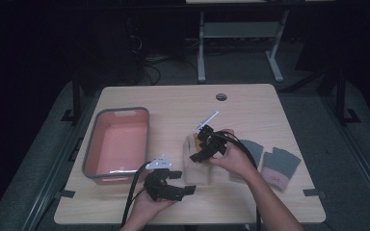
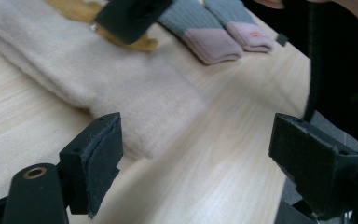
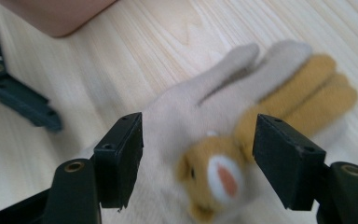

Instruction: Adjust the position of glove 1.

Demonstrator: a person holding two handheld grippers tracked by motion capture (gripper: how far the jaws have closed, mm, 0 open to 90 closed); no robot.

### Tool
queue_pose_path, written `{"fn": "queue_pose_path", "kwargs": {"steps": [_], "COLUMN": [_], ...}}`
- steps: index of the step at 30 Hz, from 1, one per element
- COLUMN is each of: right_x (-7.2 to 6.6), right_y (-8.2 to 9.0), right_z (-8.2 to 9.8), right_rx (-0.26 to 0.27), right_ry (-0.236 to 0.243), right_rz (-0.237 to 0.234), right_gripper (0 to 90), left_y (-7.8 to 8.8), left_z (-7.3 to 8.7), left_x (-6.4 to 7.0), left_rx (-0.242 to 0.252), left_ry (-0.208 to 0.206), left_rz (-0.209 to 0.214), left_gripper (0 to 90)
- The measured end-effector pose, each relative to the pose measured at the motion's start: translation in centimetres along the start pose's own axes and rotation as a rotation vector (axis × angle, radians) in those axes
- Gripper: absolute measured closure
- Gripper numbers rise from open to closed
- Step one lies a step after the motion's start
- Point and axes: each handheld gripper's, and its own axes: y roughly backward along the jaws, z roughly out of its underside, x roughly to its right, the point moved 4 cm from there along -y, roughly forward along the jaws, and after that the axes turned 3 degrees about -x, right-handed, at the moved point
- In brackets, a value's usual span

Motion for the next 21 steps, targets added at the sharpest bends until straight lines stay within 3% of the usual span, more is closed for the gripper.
{"fn": "queue_pose_path", "kwargs": {"steps": [4,7,9,11,14,17,21], "right_x": [0.5,0.8,0.8,0.8,1.0,1.0,0.8], "right_y": [0.7,1.1,1.2,1.3,1.2,1.0,0.5], "right_z": [1.3,2.1,2.8,3.0,4.0,4.7,5.3], "right_rx": [0.03,0.057,0.067,0.07,0.078,0.073,0.08], "right_ry": [-0.073,-0.131,-0.149,-0.157,-0.215,-0.257,-0.286], "right_rz": [-0.002,-0.033,-0.033,-0.031,-0.04,-0.05,-0.054], "right_gripper": [33.4,33.4,33.4,33.3,33.7,34.4,37.1], "left_y": [-0.4,-0.6,-0.9,-1.0,-1.4,-1.8,-2.4], "left_z": [-0.5,-0.6,-0.7,-0.7,-0.9,-1.0,-1.3], "left_x": [-0.4,-0.7,-1.3,-1.5,-1.8,-2.3,-2.5], "left_rx": [-0.017,-0.027,-0.039,-0.047,-0.045,-0.046,-0.062], "left_ry": [0.013,0.024,0.052,0.05,0.09,0.171,0.178], "left_rz": [-0.014,-0.025,-0.047,-0.063,-0.077,-0.082,-0.112], "left_gripper": [17.3,17.6,19.6,21.5,22.9,23.2,28.9]}}
